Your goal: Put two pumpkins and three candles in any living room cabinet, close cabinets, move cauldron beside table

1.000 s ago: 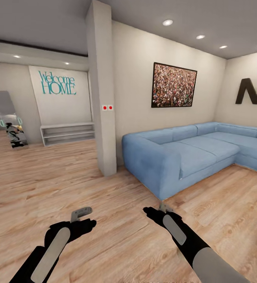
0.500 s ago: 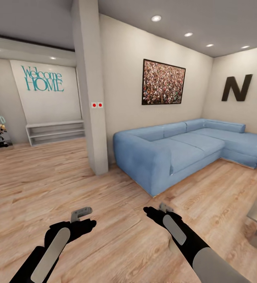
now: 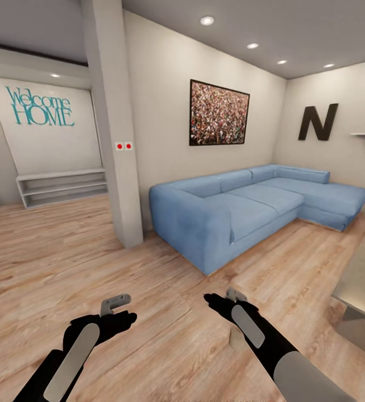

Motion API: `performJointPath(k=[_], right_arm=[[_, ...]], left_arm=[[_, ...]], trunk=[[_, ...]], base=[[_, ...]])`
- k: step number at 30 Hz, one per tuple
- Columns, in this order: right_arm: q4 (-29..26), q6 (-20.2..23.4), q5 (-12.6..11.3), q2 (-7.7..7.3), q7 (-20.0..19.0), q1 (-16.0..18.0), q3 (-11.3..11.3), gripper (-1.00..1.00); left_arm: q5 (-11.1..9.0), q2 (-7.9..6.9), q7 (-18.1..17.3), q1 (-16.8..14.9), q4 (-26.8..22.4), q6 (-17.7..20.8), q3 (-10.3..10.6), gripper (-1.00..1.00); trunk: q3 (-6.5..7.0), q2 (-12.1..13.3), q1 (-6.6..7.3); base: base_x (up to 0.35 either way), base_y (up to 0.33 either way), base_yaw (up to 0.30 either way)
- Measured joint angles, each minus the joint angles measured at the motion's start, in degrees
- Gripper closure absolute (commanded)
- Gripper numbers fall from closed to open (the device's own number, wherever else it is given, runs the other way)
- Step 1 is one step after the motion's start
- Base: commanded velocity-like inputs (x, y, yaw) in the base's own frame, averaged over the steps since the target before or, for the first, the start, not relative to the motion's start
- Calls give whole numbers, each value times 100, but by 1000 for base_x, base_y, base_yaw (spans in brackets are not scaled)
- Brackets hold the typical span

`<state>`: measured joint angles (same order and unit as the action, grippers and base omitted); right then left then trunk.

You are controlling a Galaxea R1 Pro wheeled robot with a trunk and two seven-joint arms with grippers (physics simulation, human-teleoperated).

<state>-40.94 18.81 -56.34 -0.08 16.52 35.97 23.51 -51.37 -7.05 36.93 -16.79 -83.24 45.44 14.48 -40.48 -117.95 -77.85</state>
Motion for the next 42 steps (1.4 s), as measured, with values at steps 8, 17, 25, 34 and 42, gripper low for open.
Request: performJointPath(k=[8,17,25,34,42], right_arm=[[34,-14,-3,-7,1,-3,-10,-100],[255,-470,21,-73,84,-6,-34,-100],[347,-563,13,-81,257,-7,-40,-100],[350,-572,7,-81,306,-4,-40,-100],[343,-572,-1,-81,301,-4,-40,-100]], left_arm=[[0,-12,-7,-12,0,0,-12,-100],[0,-45,-25,-21,89,0,-17,-100],[0,-44,-26,-22,122,0,-17,-100],[0,-45,-26,-22,124,0,-17,-100],[-1,-45,-26,-22,124,-1,-18,-100]], trunk=[[-47,0,0],[-105,0,0],[-158,0,0],[-219,0,0],[-274,0,1]], base=[[0,0,-185],[0,0,-209],[0,0,-208],[1,0,-200],[108,0,-198]])
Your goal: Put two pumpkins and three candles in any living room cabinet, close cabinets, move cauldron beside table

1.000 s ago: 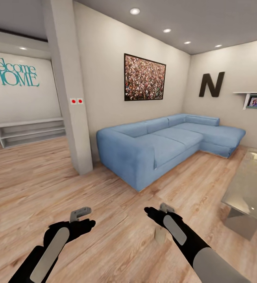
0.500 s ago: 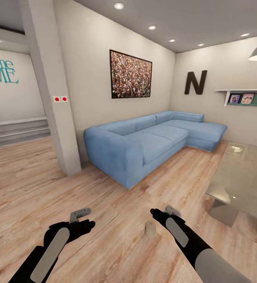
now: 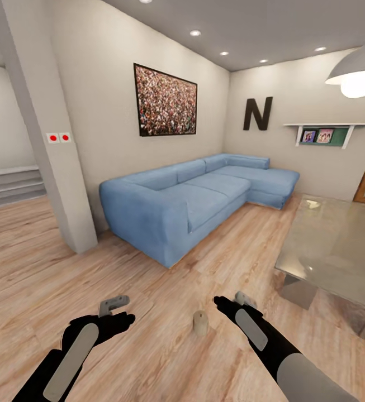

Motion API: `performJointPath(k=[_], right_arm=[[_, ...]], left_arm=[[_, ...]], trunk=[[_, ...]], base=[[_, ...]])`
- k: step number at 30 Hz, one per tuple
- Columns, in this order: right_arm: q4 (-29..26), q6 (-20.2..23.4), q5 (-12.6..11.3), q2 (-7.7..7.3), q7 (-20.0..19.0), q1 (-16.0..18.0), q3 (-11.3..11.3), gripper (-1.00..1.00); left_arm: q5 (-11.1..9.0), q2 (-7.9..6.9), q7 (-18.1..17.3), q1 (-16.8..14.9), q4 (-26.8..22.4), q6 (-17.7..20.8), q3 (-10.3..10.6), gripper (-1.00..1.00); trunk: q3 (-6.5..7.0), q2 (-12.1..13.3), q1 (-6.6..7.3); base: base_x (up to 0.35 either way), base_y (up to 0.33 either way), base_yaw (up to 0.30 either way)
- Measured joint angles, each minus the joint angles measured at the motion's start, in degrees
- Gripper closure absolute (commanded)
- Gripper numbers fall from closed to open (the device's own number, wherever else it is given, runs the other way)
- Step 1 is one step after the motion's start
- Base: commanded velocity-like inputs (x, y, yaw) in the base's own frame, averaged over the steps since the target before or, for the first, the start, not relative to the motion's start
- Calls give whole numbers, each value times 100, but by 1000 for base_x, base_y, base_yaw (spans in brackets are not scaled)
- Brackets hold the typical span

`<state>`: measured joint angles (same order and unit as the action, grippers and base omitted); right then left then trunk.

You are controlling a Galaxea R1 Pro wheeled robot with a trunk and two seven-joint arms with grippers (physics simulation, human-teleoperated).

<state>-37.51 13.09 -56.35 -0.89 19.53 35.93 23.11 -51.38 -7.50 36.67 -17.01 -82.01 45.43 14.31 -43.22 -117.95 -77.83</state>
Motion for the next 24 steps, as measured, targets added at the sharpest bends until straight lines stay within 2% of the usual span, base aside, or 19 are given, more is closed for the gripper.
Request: performJointPath(k=[13,24], right_arm=[[0,0,0,7,-31,-3,1,-100],[1,-9,0,17,-40,0,2,-100]], left_arm=[[0,0,0,0,0,1,0,-100],[-11,-24,0,0,6,4,-17,-100]], trunk=[[-89,0,-1],[-166,0,-1]], base=[[27,10,-183],[84,246,-127]])
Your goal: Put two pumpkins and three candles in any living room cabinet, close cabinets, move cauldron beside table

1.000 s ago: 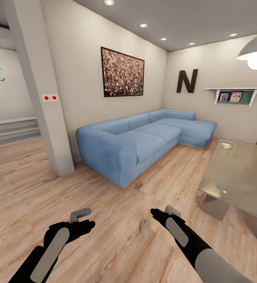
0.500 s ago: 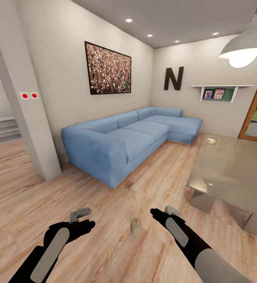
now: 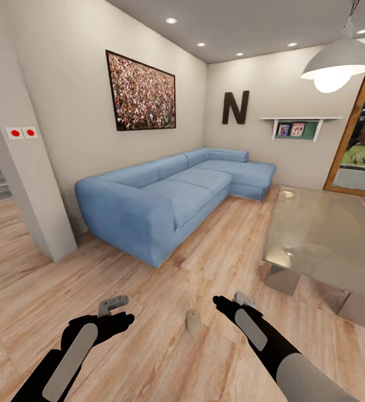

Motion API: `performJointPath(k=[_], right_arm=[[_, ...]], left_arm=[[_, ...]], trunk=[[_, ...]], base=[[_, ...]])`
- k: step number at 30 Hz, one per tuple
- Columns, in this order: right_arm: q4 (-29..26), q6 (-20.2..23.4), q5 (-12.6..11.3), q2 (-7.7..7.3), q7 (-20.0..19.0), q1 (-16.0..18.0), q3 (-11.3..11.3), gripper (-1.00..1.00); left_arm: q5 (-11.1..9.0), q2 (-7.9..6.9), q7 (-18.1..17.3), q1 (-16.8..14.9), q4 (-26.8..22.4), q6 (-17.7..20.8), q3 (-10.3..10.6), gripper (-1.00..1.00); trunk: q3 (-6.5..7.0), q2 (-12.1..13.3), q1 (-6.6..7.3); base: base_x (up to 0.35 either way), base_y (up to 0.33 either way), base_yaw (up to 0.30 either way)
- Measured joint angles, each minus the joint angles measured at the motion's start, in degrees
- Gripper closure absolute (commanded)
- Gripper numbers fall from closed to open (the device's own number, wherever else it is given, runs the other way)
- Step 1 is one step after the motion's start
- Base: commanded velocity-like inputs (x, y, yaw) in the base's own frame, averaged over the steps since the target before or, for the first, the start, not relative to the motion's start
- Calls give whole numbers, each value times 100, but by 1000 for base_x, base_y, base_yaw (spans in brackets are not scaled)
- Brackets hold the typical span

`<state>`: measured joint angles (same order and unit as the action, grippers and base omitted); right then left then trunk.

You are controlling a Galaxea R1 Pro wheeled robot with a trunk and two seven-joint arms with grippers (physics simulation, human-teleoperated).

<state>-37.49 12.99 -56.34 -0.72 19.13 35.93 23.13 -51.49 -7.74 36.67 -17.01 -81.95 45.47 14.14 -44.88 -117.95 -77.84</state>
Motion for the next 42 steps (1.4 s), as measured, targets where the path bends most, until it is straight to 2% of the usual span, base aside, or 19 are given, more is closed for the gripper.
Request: performJointPath(k=[10,15,34,42], right_arm=[[-5,-22,-1,-4,-13,2,5,-100],[-3,-272,10,-15,-14,-2,16,-100],[-8,-356,-8,-8,0,-3,9,-100],[-9,-362,-9,-8,0,-3,9,-100]], left_arm=[[-2,-2,0,0,0,-1,-2,-100],[9,-2,-3,-4,88,-1,-2,-100],[13,-2,-9,-8,123,-1,-3,-100],[11,-3,-9,-8,121,-3,-2,-100]], trunk=[[-69,0,2],[-93,0,2],[-92,0,2],[-92,0,2]], base=[[194,268,-94],[254,229,-61],[258,213,-3],[238,85,0]])
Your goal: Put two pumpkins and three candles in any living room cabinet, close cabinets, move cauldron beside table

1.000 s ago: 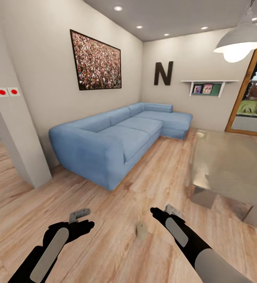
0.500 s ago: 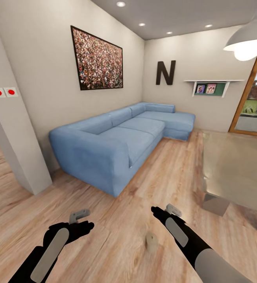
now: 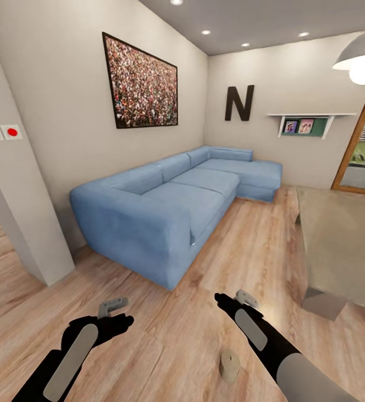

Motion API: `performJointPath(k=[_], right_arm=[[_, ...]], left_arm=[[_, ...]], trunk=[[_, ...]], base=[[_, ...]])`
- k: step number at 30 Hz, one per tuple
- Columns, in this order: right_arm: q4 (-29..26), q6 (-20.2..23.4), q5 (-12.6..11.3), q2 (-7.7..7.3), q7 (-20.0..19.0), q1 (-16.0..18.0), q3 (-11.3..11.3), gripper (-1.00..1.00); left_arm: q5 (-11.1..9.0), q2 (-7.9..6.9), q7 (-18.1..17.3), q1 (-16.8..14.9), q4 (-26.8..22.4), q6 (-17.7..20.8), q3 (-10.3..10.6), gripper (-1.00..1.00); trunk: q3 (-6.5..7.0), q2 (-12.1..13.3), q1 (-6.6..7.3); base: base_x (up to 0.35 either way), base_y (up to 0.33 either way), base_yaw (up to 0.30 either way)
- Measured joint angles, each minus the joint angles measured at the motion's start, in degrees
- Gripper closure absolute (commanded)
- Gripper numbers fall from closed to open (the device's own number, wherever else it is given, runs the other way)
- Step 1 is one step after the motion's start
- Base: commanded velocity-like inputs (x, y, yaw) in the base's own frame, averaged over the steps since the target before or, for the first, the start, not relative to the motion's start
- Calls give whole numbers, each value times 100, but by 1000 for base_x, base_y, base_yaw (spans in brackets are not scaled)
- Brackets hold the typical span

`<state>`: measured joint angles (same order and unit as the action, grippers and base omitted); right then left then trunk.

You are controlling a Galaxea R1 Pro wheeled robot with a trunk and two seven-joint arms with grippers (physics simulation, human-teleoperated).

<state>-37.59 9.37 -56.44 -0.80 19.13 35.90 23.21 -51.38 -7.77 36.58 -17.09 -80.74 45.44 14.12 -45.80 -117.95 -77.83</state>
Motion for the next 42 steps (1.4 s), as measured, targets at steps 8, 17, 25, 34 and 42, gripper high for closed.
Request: performJointPath(k=[8,17,25,34,42], right_arm=[[-2,0,4,0,0,0,4,-100],[1,9,-3,-7,-46,0,7,-100],[2,23,4,-8,-316,0,8,-100],[9,29,8,-9,-413,0,8,-100],[11,27,8,-9,-414,0,8,-100]], left_arm=[[0,0,0,0,-3,0,0,-100],[0,0,0,0,-3,0,0,-100],[0,0,0,0,1,0,0,-100],[0,0,0,0,3,0,0,-100],[0,0,0,0,0,0,0,-100]], trunk=[[0,0,-2],[0,0,-2],[0,0,-2],[0,0,-2],[0,0,-2]], base=[[107,5,0],[4,0,0],[0,0,0],[0,0,0],[0,0,0]])
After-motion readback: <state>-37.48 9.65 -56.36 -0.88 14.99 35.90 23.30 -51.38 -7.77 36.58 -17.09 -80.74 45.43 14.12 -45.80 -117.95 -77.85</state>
